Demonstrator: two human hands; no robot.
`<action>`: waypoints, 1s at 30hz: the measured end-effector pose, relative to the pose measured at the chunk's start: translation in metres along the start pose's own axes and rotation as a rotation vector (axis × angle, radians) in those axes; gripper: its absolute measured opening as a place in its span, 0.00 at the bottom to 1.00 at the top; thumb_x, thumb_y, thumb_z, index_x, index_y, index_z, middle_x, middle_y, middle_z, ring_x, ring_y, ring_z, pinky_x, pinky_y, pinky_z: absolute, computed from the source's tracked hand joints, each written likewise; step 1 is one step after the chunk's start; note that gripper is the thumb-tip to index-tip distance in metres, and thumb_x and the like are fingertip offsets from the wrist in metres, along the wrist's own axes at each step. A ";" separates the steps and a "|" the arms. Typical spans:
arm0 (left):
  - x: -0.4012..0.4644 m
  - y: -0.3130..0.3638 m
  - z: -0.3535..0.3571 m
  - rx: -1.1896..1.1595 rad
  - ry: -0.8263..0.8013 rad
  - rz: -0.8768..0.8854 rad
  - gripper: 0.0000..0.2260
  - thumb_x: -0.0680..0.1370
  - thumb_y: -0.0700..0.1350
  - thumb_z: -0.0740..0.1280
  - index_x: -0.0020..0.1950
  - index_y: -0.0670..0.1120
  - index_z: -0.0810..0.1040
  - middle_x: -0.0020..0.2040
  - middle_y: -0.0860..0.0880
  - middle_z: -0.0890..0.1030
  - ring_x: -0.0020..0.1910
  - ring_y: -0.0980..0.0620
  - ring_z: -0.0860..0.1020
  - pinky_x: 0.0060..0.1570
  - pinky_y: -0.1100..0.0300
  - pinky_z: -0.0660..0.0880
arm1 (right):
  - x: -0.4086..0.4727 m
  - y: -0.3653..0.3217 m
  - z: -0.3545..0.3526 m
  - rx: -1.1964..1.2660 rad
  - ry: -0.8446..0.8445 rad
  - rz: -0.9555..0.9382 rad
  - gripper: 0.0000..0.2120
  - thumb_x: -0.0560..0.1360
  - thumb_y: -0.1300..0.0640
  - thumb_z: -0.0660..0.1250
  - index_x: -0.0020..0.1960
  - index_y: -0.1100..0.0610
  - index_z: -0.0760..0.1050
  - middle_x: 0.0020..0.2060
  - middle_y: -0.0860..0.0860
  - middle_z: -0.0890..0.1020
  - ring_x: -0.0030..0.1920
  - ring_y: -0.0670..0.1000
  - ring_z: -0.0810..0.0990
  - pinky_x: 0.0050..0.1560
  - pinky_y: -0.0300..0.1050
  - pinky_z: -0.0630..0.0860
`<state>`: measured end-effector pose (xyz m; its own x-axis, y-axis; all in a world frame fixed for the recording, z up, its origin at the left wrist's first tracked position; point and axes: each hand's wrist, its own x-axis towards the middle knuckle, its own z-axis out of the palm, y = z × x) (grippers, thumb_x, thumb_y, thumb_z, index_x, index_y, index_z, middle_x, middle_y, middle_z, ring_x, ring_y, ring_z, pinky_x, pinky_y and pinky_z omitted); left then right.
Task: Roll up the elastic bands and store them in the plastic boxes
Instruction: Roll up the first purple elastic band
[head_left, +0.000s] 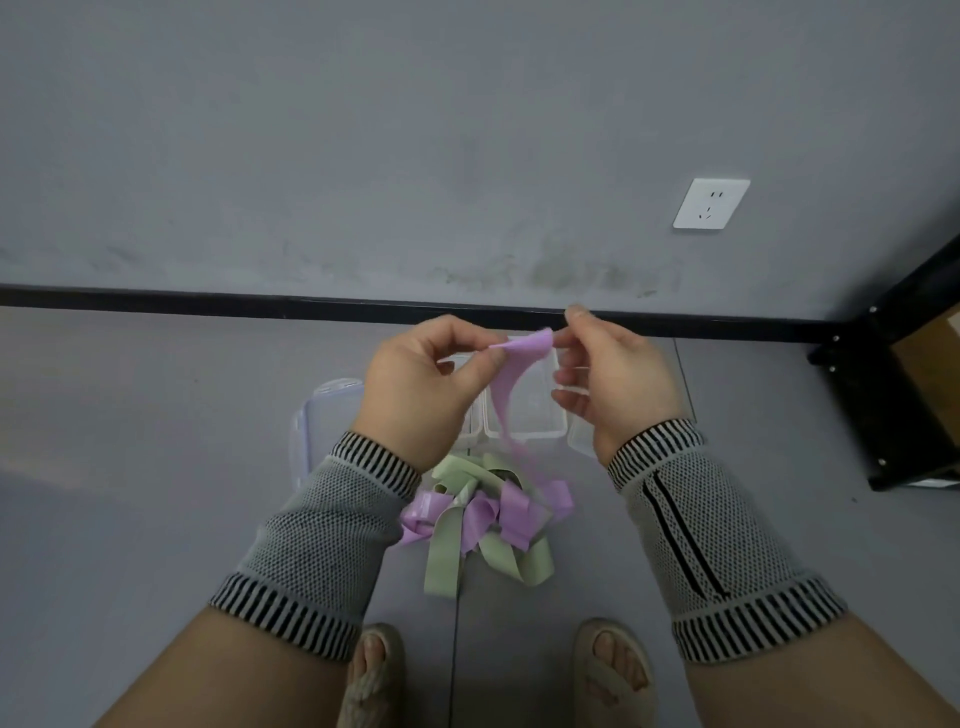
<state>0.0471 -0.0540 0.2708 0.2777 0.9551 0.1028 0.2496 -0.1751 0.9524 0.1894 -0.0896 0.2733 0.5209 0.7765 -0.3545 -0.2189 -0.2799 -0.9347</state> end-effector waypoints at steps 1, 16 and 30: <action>0.001 0.002 -0.001 -0.057 0.010 -0.043 0.07 0.73 0.39 0.71 0.39 0.50 0.79 0.41 0.51 0.84 0.43 0.54 0.81 0.49 0.57 0.78 | 0.001 0.001 0.000 -0.050 0.001 -0.057 0.12 0.76 0.48 0.65 0.37 0.52 0.79 0.33 0.47 0.79 0.37 0.47 0.77 0.42 0.44 0.76; 0.006 -0.007 -0.001 -0.194 -0.019 -0.166 0.05 0.76 0.37 0.66 0.44 0.46 0.79 0.41 0.42 0.82 0.40 0.51 0.78 0.48 0.51 0.77 | -0.005 0.012 0.010 -0.143 -0.165 -0.350 0.08 0.72 0.64 0.71 0.38 0.51 0.80 0.36 0.53 0.84 0.40 0.49 0.81 0.49 0.51 0.81; 0.006 -0.005 -0.002 -0.135 -0.074 -0.182 0.08 0.77 0.39 0.66 0.39 0.48 0.80 0.32 0.52 0.81 0.35 0.54 0.77 0.43 0.54 0.75 | -0.001 0.013 0.007 -0.121 -0.197 -0.351 0.09 0.71 0.63 0.71 0.38 0.50 0.82 0.37 0.53 0.84 0.42 0.53 0.81 0.51 0.60 0.80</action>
<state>0.0460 -0.0467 0.2668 0.3079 0.9471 -0.0906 0.1769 0.0366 0.9836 0.1803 -0.0900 0.2613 0.3762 0.9264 -0.0131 0.0490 -0.0340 -0.9982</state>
